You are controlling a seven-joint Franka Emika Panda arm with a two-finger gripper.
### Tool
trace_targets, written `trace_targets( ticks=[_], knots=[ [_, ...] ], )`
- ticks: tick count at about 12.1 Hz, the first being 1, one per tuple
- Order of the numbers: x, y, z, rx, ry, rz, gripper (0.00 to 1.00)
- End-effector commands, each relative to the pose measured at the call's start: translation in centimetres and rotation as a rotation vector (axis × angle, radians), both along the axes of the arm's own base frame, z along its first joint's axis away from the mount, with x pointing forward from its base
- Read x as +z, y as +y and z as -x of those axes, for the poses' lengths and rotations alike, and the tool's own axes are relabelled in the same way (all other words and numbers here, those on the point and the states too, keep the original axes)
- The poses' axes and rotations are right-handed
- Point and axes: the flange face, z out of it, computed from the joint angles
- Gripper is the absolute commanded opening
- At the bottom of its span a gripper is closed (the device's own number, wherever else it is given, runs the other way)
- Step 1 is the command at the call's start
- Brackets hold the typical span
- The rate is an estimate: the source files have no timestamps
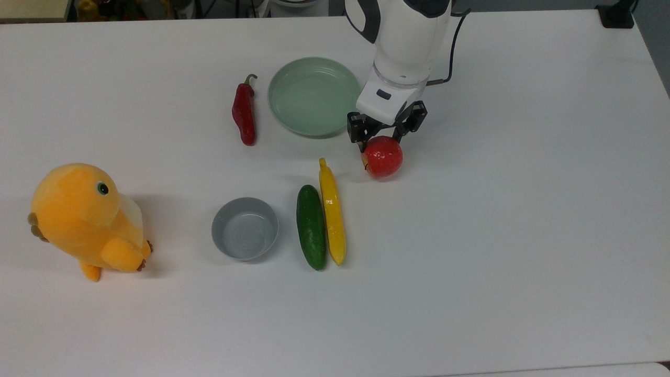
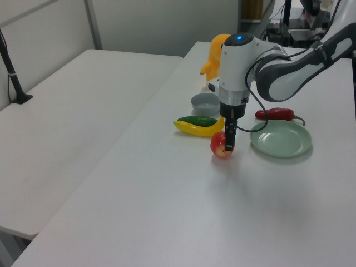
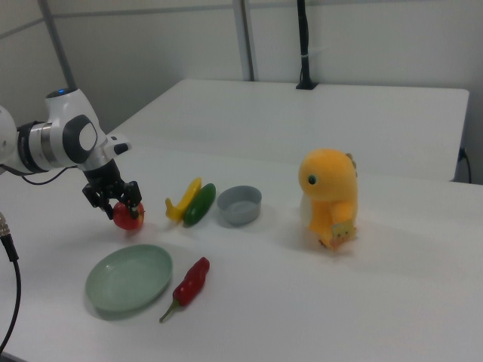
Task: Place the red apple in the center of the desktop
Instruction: 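Lower the red apple onto the table beside the green plate and release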
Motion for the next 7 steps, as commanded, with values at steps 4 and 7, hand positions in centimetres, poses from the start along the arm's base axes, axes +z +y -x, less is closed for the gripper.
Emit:
trace_targets(
  ticks=[4, 7],
  knots=[
    [0.9, 0.4, 0.3, -0.021, -0.010, -0.016, 1.00],
    [3.6, 0.2, 0.5, -0.108, -0.048, -0.029, 1.00]
  ],
)
